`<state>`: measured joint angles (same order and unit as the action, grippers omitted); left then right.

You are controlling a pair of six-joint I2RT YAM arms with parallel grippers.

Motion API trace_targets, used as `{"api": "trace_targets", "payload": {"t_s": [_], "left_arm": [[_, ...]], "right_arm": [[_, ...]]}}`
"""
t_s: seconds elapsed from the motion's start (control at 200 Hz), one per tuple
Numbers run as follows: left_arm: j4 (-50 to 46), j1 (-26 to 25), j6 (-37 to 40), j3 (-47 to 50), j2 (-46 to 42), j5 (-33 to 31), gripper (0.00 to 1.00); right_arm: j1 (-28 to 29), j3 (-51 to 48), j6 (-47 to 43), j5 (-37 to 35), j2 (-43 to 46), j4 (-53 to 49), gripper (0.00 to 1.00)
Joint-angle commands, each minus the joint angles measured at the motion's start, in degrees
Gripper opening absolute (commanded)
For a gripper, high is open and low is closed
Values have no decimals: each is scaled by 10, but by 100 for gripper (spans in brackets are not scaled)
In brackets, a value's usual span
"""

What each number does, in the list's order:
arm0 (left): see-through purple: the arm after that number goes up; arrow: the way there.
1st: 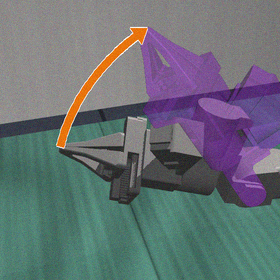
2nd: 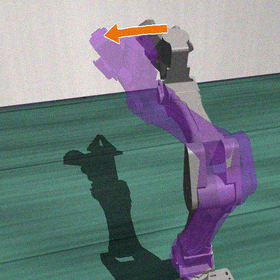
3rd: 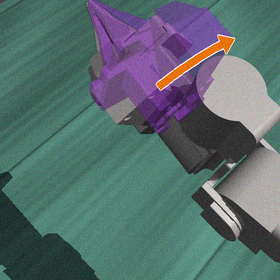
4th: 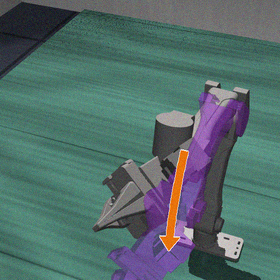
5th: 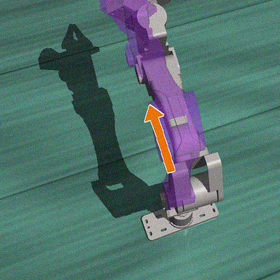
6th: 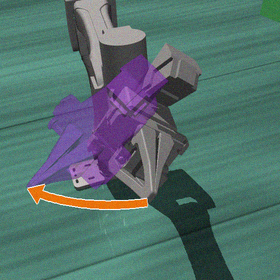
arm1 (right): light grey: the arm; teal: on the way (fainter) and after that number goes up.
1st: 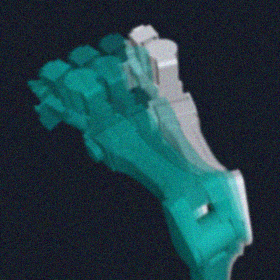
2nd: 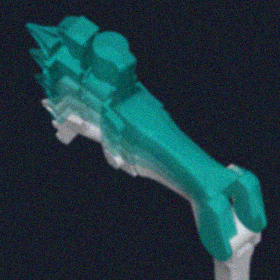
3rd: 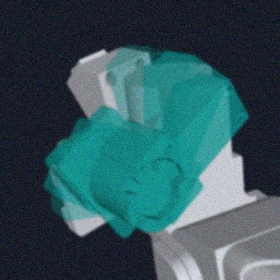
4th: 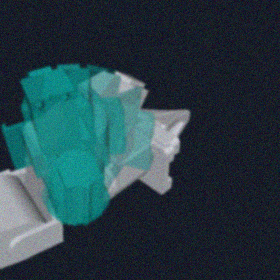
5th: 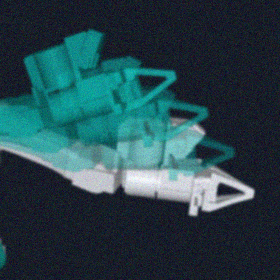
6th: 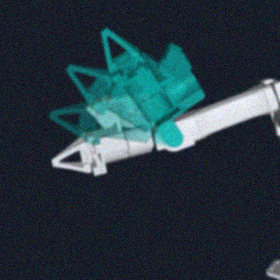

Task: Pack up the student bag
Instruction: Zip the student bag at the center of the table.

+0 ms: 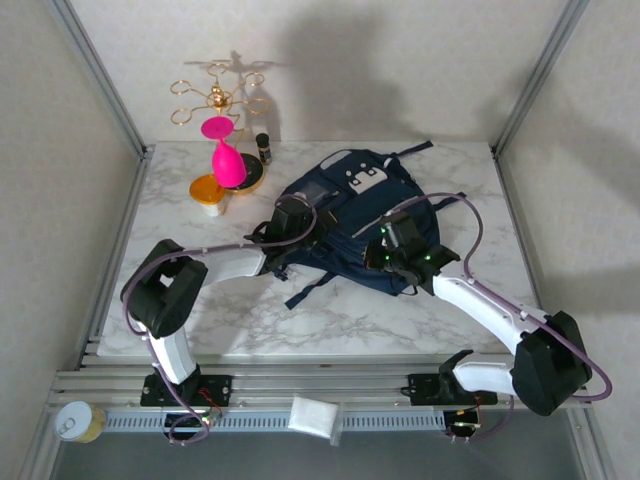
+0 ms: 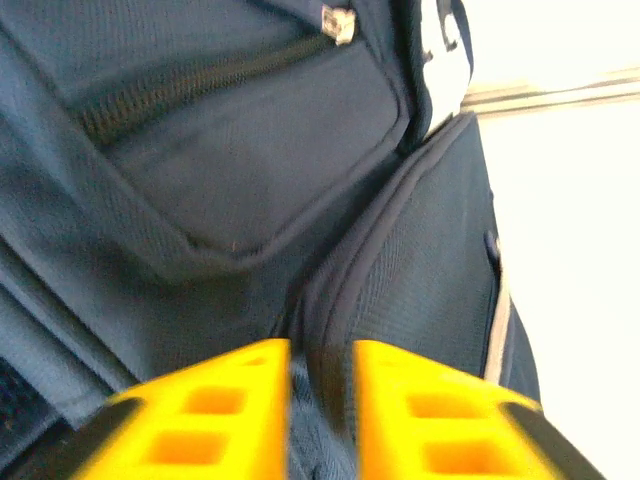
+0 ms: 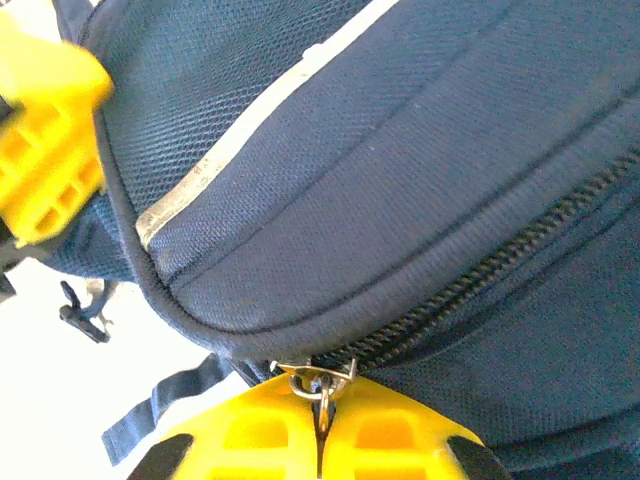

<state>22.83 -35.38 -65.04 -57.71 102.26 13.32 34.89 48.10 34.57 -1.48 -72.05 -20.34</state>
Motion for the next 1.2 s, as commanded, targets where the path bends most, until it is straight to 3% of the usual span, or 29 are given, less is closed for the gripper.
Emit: {"api": "trace_targets", "payload": {"t_s": [0.0, 0.085, 0.175, 0.406, 0.546, 0.776, 0.881, 1.091, 1.197], "left_arm": [[6, -6, -28, 9, -41, -19, 41], [35, -36, -83, 39, -65, -33, 54], [61, -64, -141, 56, -65, -51, 59], [123, -94, -249, 54, 4, -89, 58], [141, -102, -267, 40, 42, -137, 47], [94, -92, -230, 34, 55, -183, 0], [101, -81, -222, 64, 33, -189, 0], [24, -46, -148, 61, -12, -184, 0], [-20, -18, -100, 53, -22, -168, 0]], "right_arm": [[10, 19, -36, 33, -28, 15, 0], [9, 22, -34, 19, -36, 10, 0], [9, 16, -36, 9, -32, 8, 0], [8, 7, -40, 15, -28, 10, 0], [7, 14, -45, 2, -29, -8, 0], [4, 51, -60, -55, -11, -99, 0], [-5, 64, -67, -59, 1, -133, 0], [-9, 90, -98, -19, -1, -194, 0], [-9, 98, -99, -40, 1, -221, 0]]}}
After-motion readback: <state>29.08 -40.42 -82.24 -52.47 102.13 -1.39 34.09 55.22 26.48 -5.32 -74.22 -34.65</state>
